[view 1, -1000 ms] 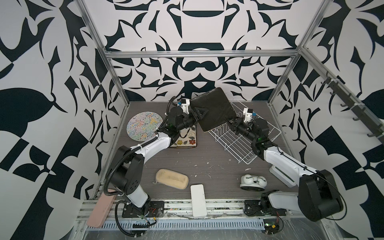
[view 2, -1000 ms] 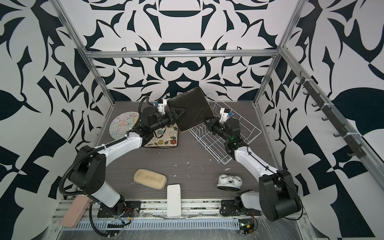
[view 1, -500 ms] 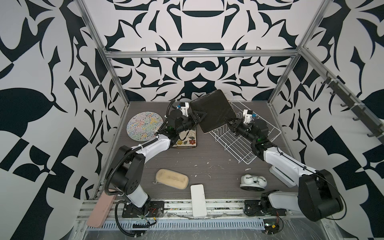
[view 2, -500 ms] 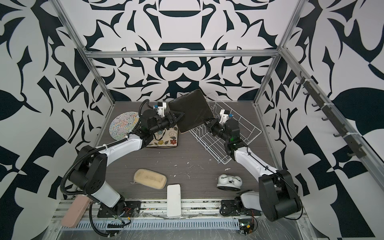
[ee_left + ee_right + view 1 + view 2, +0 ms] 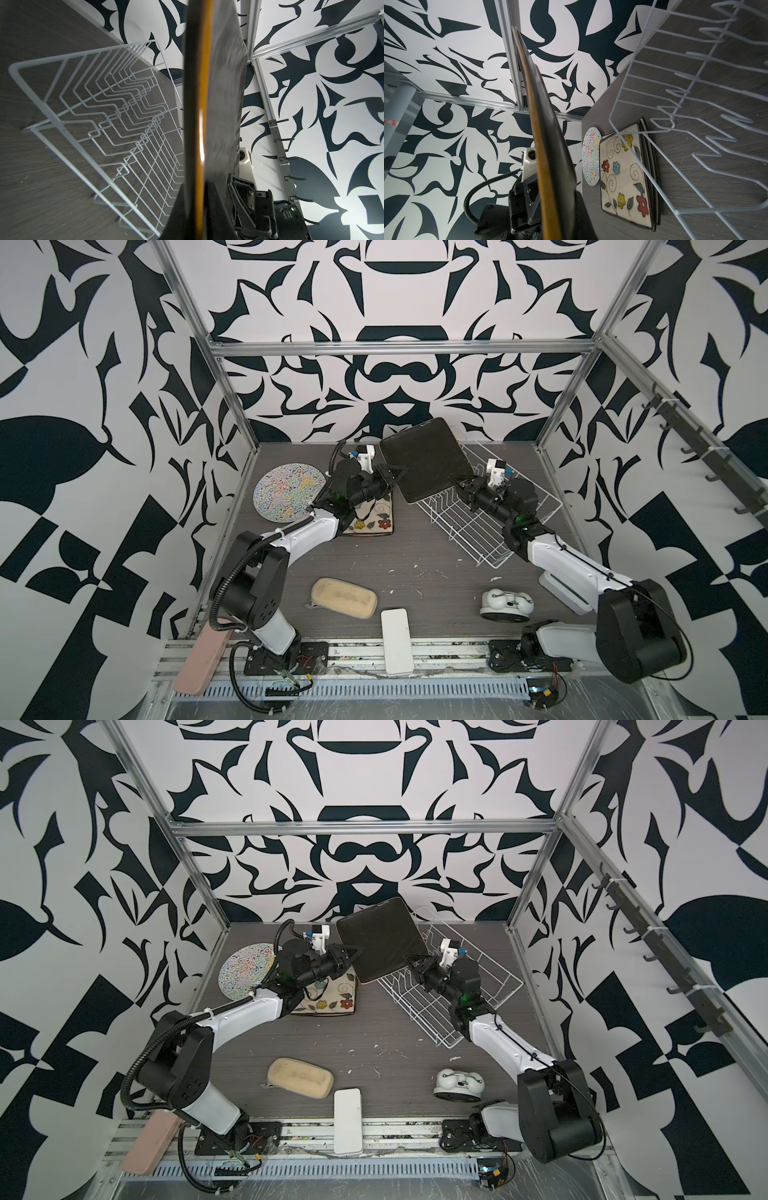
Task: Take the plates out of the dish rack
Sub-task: 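Swing the dark plate toward the left gripper while the left gripper closes on its edge, then open the right gripper and draw it back while the left gripper holds the plate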
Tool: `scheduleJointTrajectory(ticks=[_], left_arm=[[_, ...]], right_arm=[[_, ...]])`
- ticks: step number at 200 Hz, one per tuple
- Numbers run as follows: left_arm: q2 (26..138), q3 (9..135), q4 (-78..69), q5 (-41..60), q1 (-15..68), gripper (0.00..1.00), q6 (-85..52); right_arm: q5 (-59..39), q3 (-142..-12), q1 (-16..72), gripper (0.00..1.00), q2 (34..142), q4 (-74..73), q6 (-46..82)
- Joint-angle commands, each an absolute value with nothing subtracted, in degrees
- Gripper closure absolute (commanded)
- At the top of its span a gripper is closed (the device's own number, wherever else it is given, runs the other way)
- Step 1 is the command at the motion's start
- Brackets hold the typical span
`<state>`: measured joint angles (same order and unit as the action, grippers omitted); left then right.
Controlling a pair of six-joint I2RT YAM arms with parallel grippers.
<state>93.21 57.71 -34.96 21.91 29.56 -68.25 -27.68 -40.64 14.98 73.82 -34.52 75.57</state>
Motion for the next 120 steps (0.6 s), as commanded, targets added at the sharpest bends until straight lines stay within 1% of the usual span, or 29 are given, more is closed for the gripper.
scheduleJointTrajectory(ticks=[1, 12, 25, 29, 39, 53, 61, 85, 120], left_arm=[[91.5, 56.3, -38.8, 21.9, 28.7, 1.00, -69.1], [91.6, 55.7, -40.1, 22.1, 28.3, 1.00, -70.0], [91.5, 55.3, -41.3, 22.1, 28.1, 1.00, -70.5], [91.4, 55.2, -41.5, 22.1, 28.0, 1.00, -70.7], [91.0, 55.0, -42.1, 21.9, 27.9, 1.00, -70.6], [90.1, 54.4, -42.7, 21.0, 27.8, 1.00, -70.1], [89.3, 53.9, -42.7, 20.0, 27.6, 1.00, -69.7], [86.5, 52.0, -42.2, 17.2, 27.3, 1.00, -68.2], [82.7, 49.0, -42.1, 12.5, 26.9, 1.00, -67.3]], right_arm=[[-29.4, -43.4, 15.3, 0.96, 70.3, -45.6, 74.0], [-30.0, -43.6, 15.3, 0.83, 70.4, -45.6, 74.0], [-30.8, -43.9, 15.3, 0.60, 70.5, -45.4, 73.9], [-31.0, -44.0, 15.3, 0.54, 70.5, -45.3, 73.9], [-31.4, -44.1, 15.3, 0.45, 70.4, -44.6, 73.5], [-31.9, -44.3, 15.1, 0.36, 70.1, -42.6, 72.6], [-32.0, -44.3, 15.0, 0.33, 69.8, -41.5, 72.0], [-31.7, -43.9, 14.6, 0.30, 68.8, -39.2, 70.8], [-31.7, -43.7, 13.9, 0.29, 68.1, -37.7, 70.0]])
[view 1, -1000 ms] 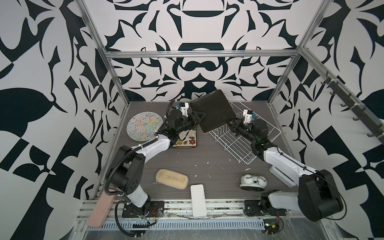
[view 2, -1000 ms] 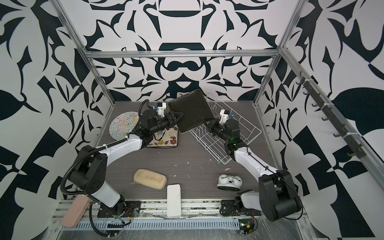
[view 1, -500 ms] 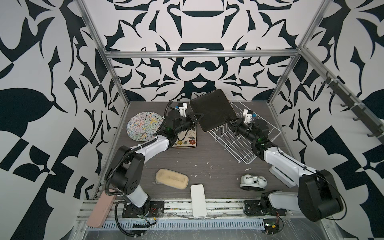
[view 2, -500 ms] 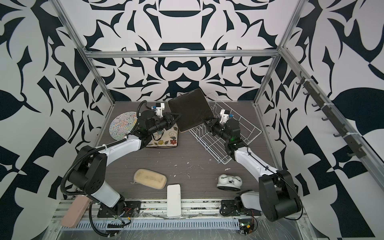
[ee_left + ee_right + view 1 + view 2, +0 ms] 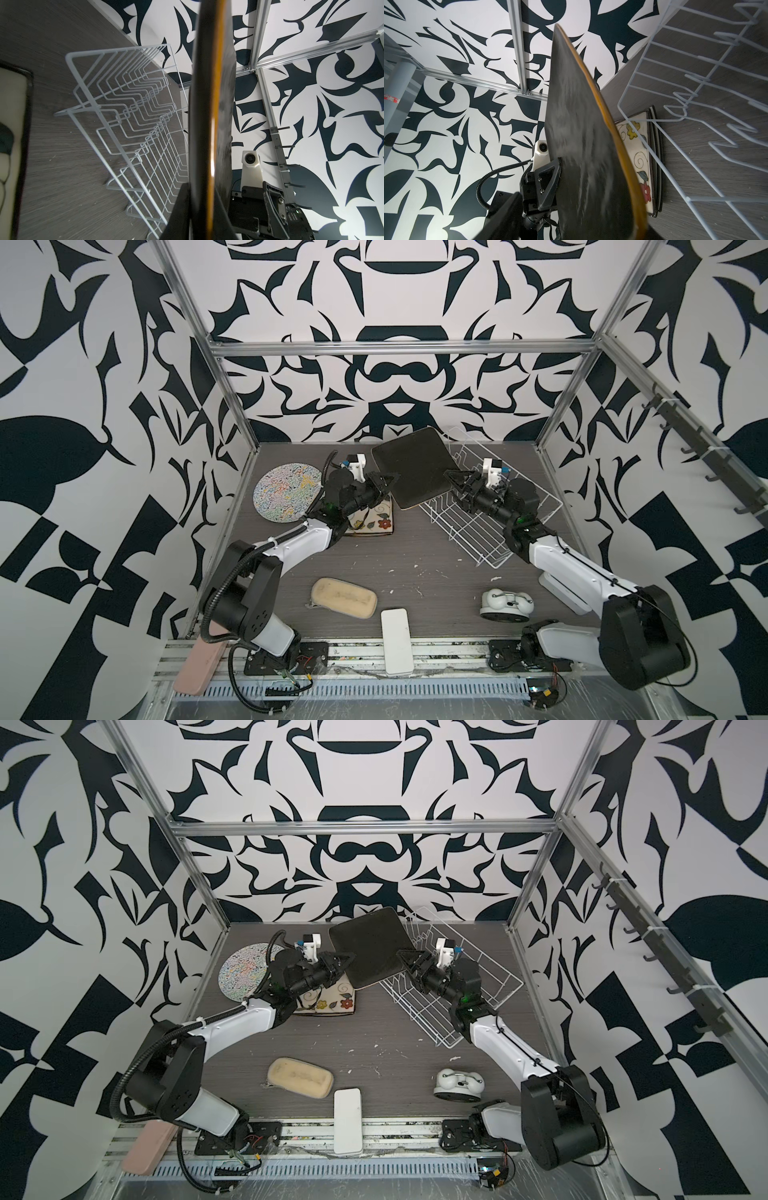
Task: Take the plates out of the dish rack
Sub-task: 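Open the right gripper and draw it back while the left gripper holds the plate, then carry the dark plate with the left gripper over the floral plate stack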
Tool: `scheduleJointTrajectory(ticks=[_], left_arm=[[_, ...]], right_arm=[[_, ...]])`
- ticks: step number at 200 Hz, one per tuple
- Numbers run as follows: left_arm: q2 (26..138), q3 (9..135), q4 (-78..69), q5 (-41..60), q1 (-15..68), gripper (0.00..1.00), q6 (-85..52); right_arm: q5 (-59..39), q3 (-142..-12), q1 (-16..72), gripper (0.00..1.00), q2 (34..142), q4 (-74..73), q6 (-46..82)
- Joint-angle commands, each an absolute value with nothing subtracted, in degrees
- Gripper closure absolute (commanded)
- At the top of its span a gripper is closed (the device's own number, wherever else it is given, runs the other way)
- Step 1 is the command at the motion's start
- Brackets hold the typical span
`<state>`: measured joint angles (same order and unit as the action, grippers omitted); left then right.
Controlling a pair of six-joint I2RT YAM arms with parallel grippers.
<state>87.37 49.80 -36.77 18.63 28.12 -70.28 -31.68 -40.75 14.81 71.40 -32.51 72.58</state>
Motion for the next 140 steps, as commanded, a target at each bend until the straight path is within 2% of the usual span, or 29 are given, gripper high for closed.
scheduleJointTrajectory(ticks=[1, 140], left_arm=[[82.6, 48.9, -42.1, 12.4, 26.8, 1.00, -67.3], [69.1, 37.9, -43.9, -11.4, 26.9, 1.00, -71.2]], right_arm=[[-31.8, -43.6, 13.8, 0.29, 68.1, -37.7, 70.0], [-33.0, -43.9, 12.3, 0.29, 66.9, -34.7, 68.6]])
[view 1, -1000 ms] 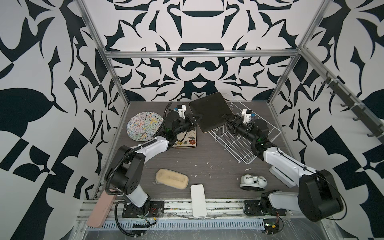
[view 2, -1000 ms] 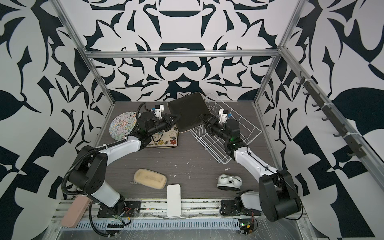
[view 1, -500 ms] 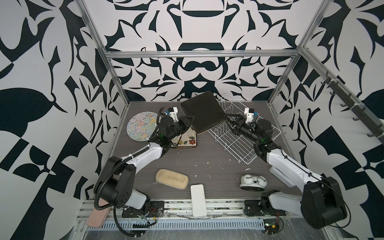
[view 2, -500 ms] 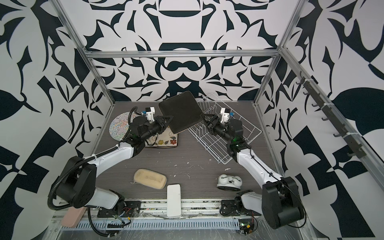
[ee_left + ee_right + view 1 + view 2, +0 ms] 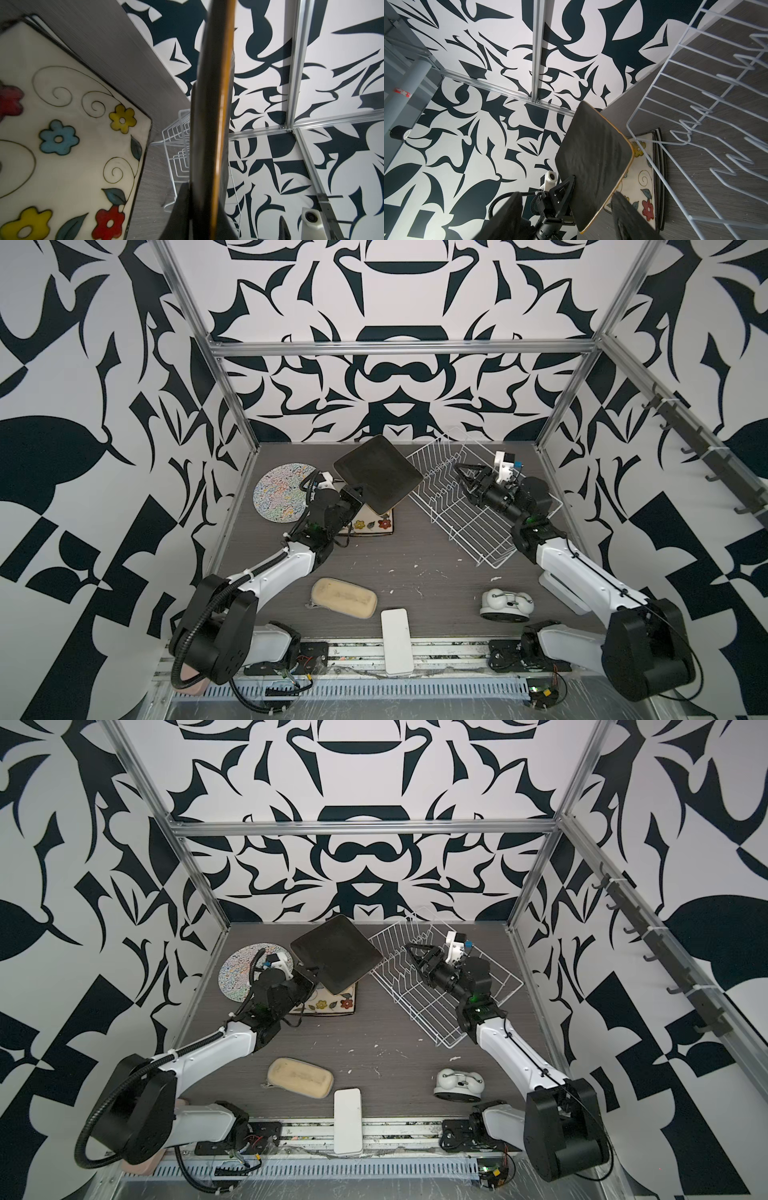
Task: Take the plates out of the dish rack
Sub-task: 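Carry the dark plate with the left gripper over the floral plate stack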
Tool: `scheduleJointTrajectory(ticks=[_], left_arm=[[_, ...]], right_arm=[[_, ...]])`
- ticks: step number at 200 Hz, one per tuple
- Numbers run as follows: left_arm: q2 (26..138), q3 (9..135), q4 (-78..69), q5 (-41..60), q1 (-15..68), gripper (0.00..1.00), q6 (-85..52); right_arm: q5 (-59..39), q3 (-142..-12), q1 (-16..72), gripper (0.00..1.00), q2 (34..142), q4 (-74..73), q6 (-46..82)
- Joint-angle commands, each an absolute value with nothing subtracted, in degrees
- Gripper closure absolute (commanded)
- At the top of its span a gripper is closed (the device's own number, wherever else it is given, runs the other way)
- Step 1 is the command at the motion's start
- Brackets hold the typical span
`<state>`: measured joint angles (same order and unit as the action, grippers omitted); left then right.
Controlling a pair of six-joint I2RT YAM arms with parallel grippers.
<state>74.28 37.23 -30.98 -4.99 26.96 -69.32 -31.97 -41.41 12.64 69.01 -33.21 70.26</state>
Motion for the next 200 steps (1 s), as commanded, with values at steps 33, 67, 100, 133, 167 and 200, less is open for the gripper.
scheduleJointTrajectory(ticks=[33, 67, 100, 133, 167, 200], left_arm=[[69.3, 37.1, -47.5, -15.6, 26.9, 1.00, -74.5], [68.9, 37.6, -47.5, -22.8, 28.2, 1.00, -75.8], [68.3, 38.7, -48.2, -33.0, 31.9, 1.00, -73.1], [69.7, 38.4, -48.5, -44.3, 36.6, 1.00, -74.3], [71.9, 37.9, -49.4, -55.1, 41.7, 1.00, -76.3], [75.3, 38.2, -50.0, -63.5, 46.5, 1.00, -79.4]], right_arm=[[-33.0, -43.9, 12.2, 0.29, 66.8, -33.6, 68.0], [-33.6, -43.7, 11.9, 0.29, 66.6, -33.6, 68.2], [-34.0, -43.7, 11.5, 0.29, 66.4, -33.4, 68.0], [-34.3, -43.6, 11.2, 0.29, 66.5, -33.4, 68.1], [-33.9, -43.1, 11.0, 0.29, 66.5, -33.5, 67.9], [-35.8, -43.7, 11.0, 0.29, 67.2, -33.3, 67.9]])
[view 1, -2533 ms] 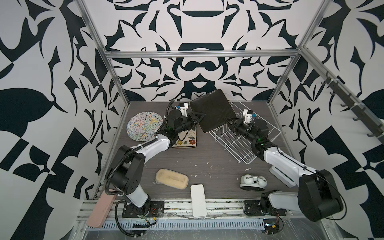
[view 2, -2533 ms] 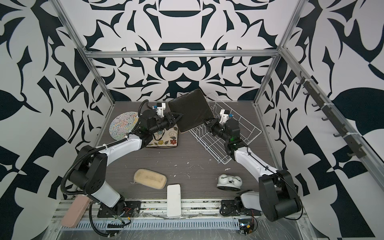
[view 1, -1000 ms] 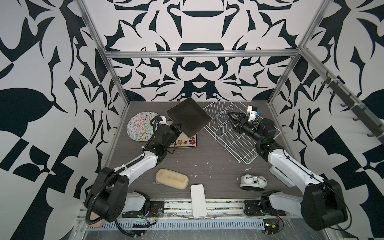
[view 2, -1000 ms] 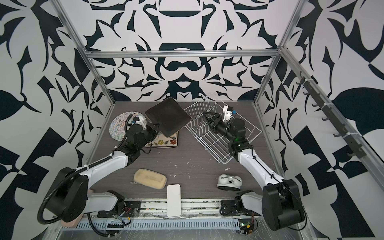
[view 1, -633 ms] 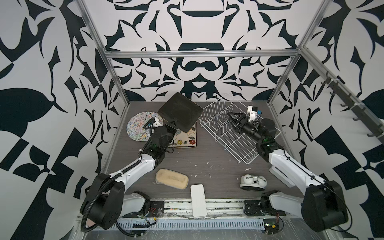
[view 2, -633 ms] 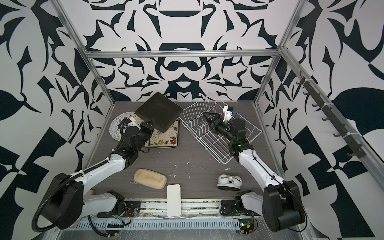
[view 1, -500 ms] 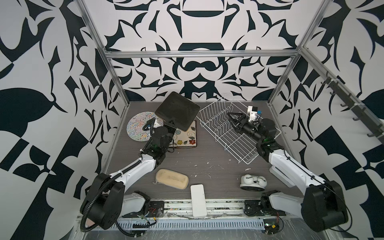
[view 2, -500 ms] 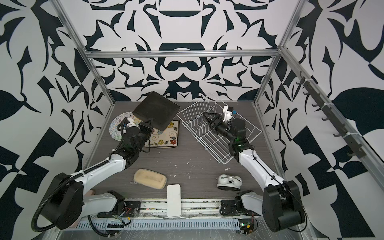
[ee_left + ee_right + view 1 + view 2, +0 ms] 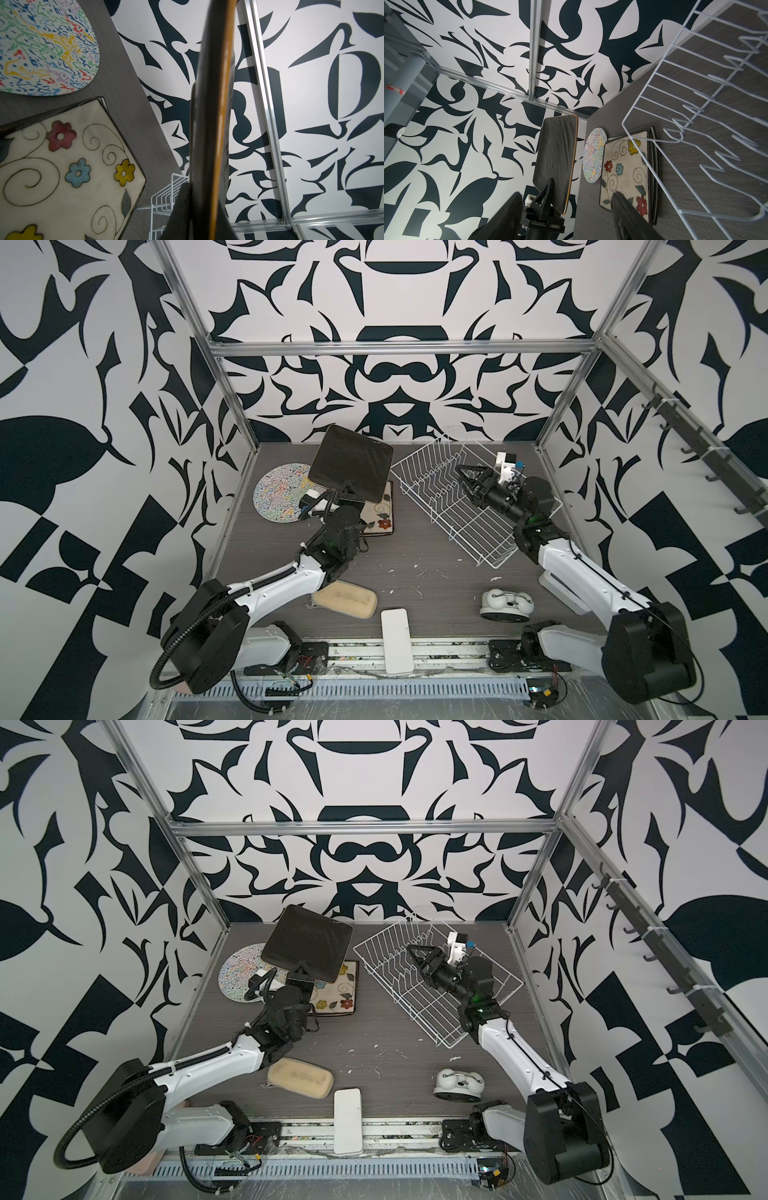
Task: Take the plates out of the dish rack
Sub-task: 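Carry the dark plate with the left gripper over the floral plate stack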
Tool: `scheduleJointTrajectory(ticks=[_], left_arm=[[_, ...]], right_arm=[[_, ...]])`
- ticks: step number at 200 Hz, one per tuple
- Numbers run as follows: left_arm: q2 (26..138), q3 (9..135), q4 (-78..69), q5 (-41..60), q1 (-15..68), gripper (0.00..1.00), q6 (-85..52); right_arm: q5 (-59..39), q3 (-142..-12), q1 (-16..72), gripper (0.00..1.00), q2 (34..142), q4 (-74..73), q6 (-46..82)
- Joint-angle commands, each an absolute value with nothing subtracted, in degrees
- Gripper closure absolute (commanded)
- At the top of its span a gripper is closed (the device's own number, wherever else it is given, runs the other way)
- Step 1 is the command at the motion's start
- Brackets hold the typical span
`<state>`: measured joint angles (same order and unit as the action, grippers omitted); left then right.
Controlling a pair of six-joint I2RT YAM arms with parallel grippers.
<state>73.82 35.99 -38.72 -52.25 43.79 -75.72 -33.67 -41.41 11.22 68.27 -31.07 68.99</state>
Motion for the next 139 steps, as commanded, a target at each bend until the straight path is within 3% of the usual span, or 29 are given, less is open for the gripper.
scheduleJointTrajectory(ticks=[1, 29, 65, 83, 112, 139], left_arm=[[75.3, 38.2, -50.0, -63.8, 46.6, 1.00, -79.4], [77.8, 39.1, -49.2, -70.3, 49.9, 1.00, -81.0], [77.7, 39.9, -40.3, -71.1, 50.4, 1.00, -88.1], [75.7, 42.2, -22.9, -71.3, 50.4, 1.00, -101.4], [75.5, 52.7, 23.1, -70.2, 50.4, 1.00, -133.2], [75.4, 52.3, 24.7, -69.3, 50.4, 1.00, -135.9]], right_arm=[[-35.8, -43.7, 11.0, 0.29, 67.2, -33.3, 67.9], [-36.3, -43.3, 11.0, 0.30, 66.5, -32.7, 67.5], [-35.9, -42.4, 11.0, 0.30, 65.4, -31.3, 66.5], [-35.6, -42.1, 11.0, 0.30, 65.1, -31.1, 66.4], [-35.4, -42.0, 11.0, 0.30, 65.7, -31.1, 66.4], [-35.2, -41.9, 11.0, 0.29, 66.1, -31.3, 66.4]])
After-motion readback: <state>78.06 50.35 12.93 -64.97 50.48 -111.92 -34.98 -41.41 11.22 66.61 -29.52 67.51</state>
